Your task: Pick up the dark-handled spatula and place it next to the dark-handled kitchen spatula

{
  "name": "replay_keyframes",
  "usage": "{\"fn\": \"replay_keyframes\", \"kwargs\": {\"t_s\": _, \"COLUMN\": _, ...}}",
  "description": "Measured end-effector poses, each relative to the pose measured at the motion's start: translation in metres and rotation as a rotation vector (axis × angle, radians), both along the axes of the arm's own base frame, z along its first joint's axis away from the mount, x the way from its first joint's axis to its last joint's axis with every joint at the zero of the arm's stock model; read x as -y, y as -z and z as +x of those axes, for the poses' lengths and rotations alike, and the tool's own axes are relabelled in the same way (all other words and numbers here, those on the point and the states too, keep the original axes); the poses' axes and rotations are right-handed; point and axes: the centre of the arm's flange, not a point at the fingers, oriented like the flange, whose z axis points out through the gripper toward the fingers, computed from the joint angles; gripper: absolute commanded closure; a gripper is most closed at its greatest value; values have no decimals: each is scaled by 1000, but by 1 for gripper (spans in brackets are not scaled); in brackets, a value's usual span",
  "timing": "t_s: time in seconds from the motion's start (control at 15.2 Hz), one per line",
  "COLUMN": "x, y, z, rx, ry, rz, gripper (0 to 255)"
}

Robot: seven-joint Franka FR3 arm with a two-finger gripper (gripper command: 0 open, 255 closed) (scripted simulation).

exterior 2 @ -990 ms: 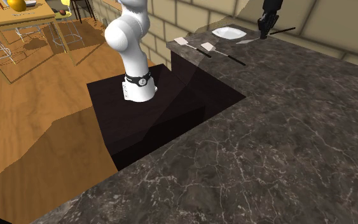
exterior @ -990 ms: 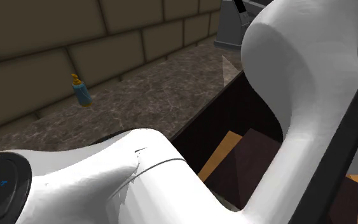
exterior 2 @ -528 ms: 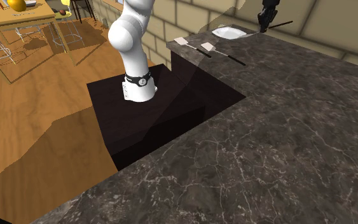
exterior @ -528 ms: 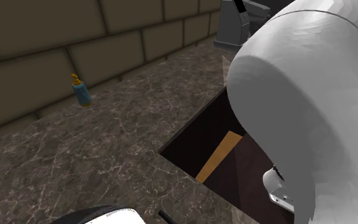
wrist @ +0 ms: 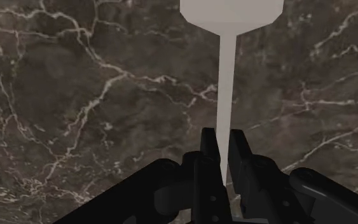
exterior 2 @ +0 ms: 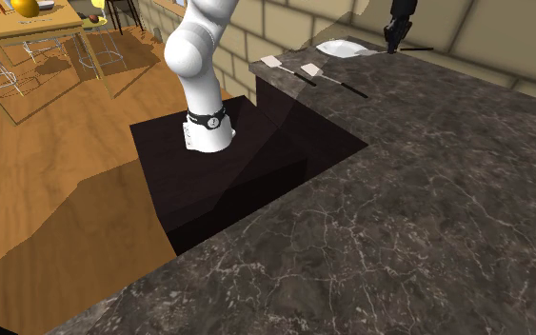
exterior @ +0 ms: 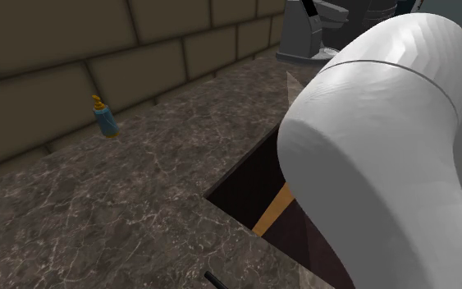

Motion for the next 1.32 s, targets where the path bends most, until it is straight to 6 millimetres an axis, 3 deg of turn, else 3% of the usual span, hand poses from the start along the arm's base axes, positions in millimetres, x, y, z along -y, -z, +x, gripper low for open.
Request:
{"fn": "replay_keyframes", "kwargs": {"t_s": 0.53, "x": 1, "y": 43, "z": -1, "rx": 0, "ry": 0, "rz": 0, "gripper": 255}}
{"fn": "replay_keyframes", "kwargs": {"t_s": 0.92, "x": 1, "y": 47, "z": -1, "rx": 0, "ry": 0, "rz": 0, "gripper": 255}}
{"fn": "replay_keyframes", "kwargs": {"t_s": 0.99, "x": 1, "y": 47, "z": -1, "rx": 0, "ry": 0, "rz": 0, "gripper": 0}}
{"fn": "replay_keyframes", "kwargs": {"t_s": 1.32, "x": 1, "y": 47, "z": -1, "rx": 0, "ry": 0, "rz": 0, "gripper": 0}}
